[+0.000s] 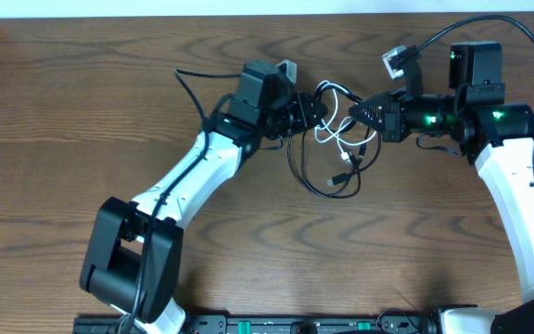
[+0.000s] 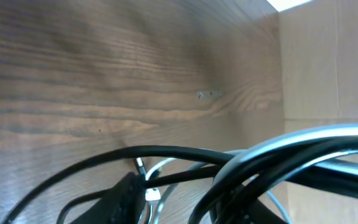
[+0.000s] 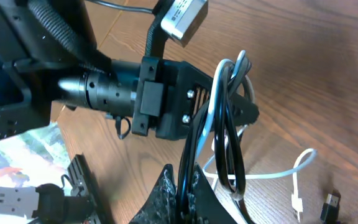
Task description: Untangle cables
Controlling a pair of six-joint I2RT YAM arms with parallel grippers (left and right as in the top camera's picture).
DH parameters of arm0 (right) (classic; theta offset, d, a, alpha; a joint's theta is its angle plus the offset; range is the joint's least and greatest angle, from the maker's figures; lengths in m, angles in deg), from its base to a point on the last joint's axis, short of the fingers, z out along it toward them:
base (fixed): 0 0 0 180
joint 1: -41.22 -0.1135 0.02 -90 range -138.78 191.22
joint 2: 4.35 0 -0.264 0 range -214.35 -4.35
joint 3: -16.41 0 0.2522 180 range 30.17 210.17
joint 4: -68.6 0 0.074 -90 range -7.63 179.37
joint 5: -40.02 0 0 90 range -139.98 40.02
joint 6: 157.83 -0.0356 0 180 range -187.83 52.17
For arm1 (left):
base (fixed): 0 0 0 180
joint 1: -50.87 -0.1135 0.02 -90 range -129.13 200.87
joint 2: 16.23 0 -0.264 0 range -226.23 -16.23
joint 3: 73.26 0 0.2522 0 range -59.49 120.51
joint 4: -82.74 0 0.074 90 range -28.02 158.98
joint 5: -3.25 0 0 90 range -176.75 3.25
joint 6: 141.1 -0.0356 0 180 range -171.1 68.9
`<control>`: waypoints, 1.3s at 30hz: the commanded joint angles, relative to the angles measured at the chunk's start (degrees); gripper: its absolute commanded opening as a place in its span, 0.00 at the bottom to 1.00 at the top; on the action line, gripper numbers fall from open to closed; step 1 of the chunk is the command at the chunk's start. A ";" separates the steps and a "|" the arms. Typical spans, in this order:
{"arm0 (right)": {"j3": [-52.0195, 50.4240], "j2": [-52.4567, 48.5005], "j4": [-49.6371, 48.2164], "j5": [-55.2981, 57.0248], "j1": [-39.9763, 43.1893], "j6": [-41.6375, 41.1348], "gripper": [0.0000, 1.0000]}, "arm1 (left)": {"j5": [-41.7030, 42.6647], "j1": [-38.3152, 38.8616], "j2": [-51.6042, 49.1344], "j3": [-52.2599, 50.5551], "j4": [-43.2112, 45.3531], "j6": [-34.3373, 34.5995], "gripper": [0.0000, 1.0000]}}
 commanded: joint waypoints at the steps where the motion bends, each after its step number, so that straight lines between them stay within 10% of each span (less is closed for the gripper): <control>1: 0.26 -0.11 0.31 -0.72 0.00 -0.74 0.01 | -3.74 -0.07 -0.76 0.37 1.05 3.45 0.38; 6: 0.26 -0.11 0.15 -0.74 0.02 -0.74 0.01 | -3.72 -0.04 -0.76 0.37 3.32 5.38 0.36; 9: 0.28 -0.11 0.35 1.25 0.02 -1.86 0.01 | -3.69 -0.17 -0.74 0.37 3.45 5.49 0.07; 18: 0.26 -0.61 -0.04 32.11 0.07 -12.63 0.02 | 0.70 -5.70 3.08 0.37 -3.58 0.96 0.07; 25: 0.26 -4.20 -2.10 27.74 0.02 -6.64 0.69 | -1.92 -8.61 9.16 0.37 -22.49 -9.46 0.07; 32: 0.28 -4.02 -7.93 11.54 -0.81 -6.08 0.66 | 0.98 -9.11 11.47 0.37 -25.05 -10.71 0.07; 39: 0.28 -4.02 -7.41 10.99 -5.22 -7.41 0.67 | 21.29 -9.14 11.47 0.37 -11.21 -9.38 0.08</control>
